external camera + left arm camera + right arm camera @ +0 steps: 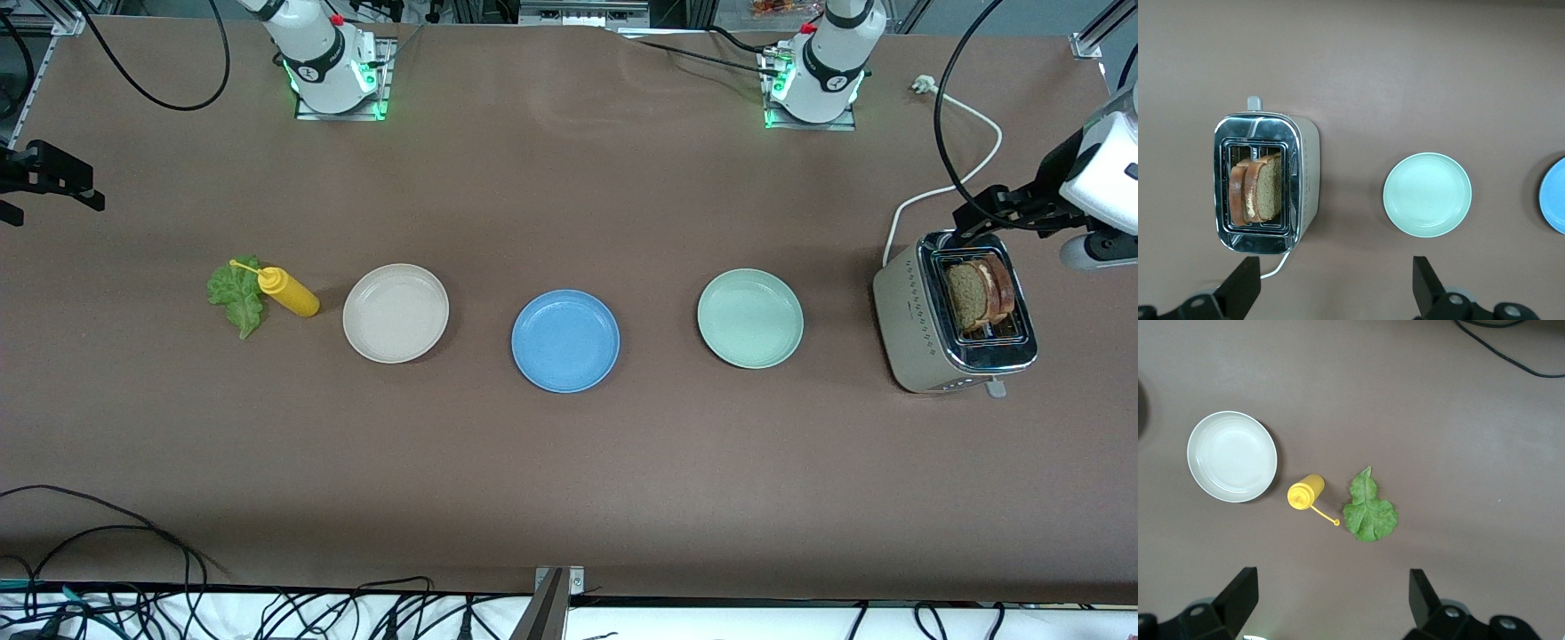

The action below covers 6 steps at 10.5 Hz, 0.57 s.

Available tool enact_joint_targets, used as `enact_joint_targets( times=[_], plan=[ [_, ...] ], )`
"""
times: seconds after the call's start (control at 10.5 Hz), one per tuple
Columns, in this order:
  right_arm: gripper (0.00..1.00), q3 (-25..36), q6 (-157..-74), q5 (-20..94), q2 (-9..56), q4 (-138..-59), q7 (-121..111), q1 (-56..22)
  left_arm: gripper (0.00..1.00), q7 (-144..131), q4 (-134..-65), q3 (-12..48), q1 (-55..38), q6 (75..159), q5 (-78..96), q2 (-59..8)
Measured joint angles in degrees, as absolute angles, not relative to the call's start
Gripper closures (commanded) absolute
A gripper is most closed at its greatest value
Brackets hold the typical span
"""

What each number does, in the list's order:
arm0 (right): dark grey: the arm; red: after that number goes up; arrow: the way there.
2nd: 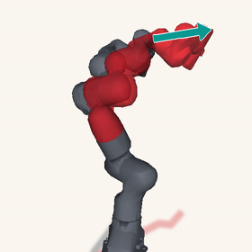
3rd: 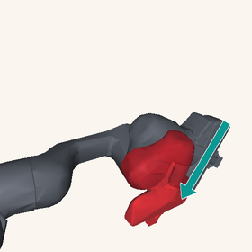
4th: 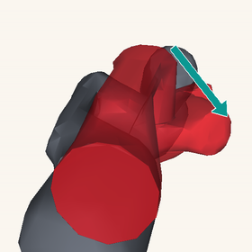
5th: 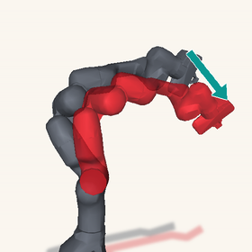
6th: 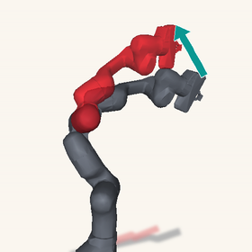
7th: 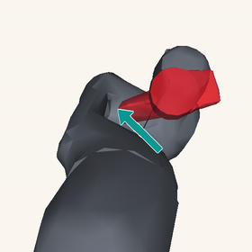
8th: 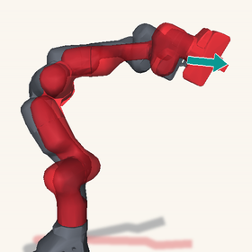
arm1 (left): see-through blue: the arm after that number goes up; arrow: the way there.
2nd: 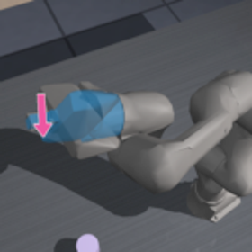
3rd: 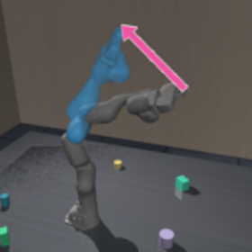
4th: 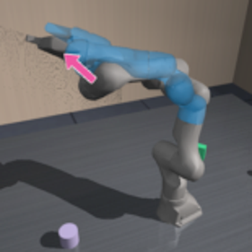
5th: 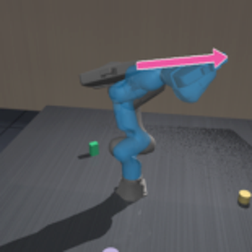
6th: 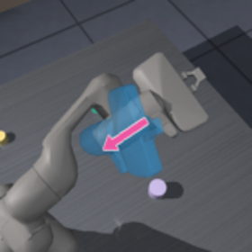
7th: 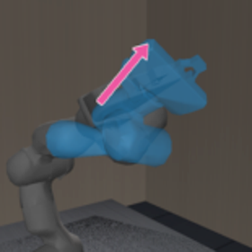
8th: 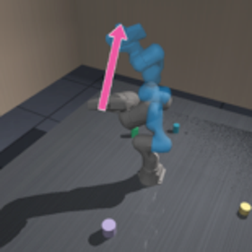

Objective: Make sandwich in blue plate with both arms

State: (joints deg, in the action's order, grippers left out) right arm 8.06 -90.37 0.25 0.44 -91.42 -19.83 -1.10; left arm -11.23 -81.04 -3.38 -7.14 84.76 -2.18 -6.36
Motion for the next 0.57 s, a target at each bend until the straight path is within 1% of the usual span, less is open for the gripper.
enact_joint_targets(
  times=[0.29, 0.57],
  plan=[
    [0.00, 8.07, -90.37, 0.25, 0.44, -91.42, -19.83, -1.10, 0.00, -11.22, -81.17, 1.43, -1.45, 85.22, -2.18, -6.50],
    [0.00, 8.08, -90.36, 0.25, 0.44, -91.42, -19.83, -1.10, 0.00, -11.22, -83.30, 1.83, -0.94, 87.01, -2.23, -6.56]
  ],
)
